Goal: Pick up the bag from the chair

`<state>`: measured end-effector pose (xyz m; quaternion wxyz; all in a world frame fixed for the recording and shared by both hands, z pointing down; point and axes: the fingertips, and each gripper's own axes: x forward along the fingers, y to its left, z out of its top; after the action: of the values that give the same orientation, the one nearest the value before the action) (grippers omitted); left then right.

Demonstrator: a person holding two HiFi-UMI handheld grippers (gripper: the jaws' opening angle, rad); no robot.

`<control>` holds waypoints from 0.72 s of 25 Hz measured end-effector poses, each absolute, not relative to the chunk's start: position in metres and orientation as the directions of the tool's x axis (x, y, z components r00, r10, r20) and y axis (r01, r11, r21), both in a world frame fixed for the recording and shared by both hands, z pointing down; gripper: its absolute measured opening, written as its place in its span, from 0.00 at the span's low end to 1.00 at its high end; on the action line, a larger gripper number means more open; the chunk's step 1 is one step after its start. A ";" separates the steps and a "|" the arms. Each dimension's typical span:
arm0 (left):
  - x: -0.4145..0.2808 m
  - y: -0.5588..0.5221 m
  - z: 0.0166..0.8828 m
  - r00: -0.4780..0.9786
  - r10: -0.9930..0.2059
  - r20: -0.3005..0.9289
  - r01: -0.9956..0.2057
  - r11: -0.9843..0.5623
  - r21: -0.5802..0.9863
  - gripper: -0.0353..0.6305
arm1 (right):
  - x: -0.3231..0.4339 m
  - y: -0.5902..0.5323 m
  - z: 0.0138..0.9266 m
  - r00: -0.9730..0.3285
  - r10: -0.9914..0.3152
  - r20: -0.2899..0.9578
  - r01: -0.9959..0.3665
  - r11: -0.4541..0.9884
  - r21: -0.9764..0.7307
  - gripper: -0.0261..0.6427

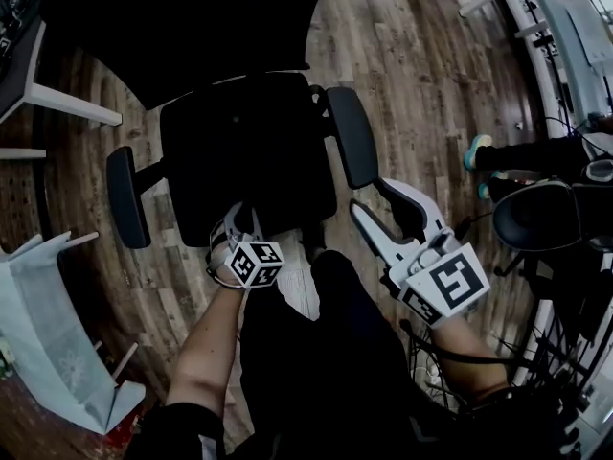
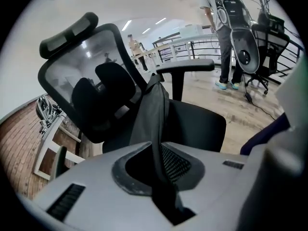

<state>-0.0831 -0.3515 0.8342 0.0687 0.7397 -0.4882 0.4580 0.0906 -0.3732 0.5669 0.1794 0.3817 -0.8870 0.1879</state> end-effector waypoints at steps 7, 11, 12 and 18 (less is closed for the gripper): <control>-0.131 -0.378 0.787 0.077 -0.687 0.723 -0.861 -0.411 -0.299 0.14 | 0.085 -0.376 0.538 -0.640 -0.640 0.425 -0.755 0.627 -0.192 0.32; -0.137 -0.377 0.759 0.102 -0.697 0.710 -0.883 -0.392 -0.258 0.14 | 0.085 -0.378 0.524 -0.646 -0.646 0.407 -0.753 0.628 -0.198 0.32; -0.137 -0.376 0.750 0.114 -0.704 0.701 -0.885 -0.393 -0.251 0.14 | 0.085 -0.379 0.520 -0.649 -0.647 0.400 -0.751 0.630 -0.198 0.32; -0.139 -0.370 0.674 0.180 -0.760 0.624 -0.905 -0.377 -0.197 0.14 | 0.075 -0.385 0.494 -0.671 -0.647 0.363 -0.733 0.651 -0.195 0.32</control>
<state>-0.1390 -0.3696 0.6739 0.1094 0.7604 -0.5475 0.3317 0.0749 -0.3849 0.4936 0.1314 0.3837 -0.8991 0.1645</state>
